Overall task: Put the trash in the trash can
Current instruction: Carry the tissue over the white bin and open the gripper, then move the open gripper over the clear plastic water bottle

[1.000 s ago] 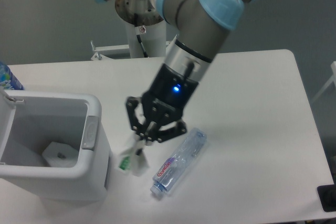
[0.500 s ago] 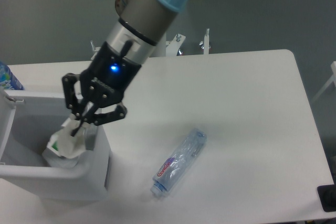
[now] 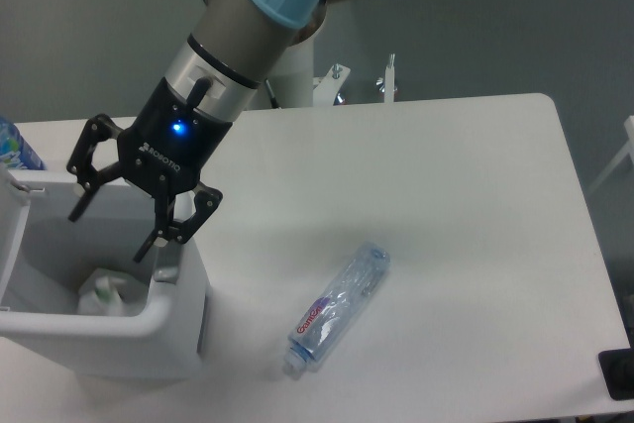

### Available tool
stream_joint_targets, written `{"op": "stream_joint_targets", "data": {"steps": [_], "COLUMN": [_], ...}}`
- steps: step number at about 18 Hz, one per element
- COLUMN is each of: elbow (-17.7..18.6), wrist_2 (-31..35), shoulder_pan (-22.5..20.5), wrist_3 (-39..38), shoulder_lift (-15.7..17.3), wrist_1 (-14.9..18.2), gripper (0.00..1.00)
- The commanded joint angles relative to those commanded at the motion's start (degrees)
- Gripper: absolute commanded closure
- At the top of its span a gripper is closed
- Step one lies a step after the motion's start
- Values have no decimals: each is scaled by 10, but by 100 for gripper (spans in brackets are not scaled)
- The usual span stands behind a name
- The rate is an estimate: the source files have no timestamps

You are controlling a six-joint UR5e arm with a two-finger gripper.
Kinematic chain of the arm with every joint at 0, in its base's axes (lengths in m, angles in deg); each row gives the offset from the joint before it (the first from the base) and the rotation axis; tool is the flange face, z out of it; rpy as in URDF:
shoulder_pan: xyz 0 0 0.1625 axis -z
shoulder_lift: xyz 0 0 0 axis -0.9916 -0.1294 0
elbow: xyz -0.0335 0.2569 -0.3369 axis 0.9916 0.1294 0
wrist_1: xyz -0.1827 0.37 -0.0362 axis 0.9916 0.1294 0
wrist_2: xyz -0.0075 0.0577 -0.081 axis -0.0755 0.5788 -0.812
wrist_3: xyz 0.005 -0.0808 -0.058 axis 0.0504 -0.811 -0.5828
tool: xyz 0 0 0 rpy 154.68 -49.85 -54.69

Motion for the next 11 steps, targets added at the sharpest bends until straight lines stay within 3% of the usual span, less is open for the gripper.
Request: {"op": "stream_joint_targets", "data": {"steps": [4, 8, 11], "elbow": [-16, -55, -53], "wrist_2": [32, 122, 151], "shoulder_pan": [-18, -34, -61], "wrist_3": [4, 34, 64], "shoulder_lift": [-25, -72, -97], "wrist_1": [-56, -56, -49], "gripper": [0, 0, 0]}}
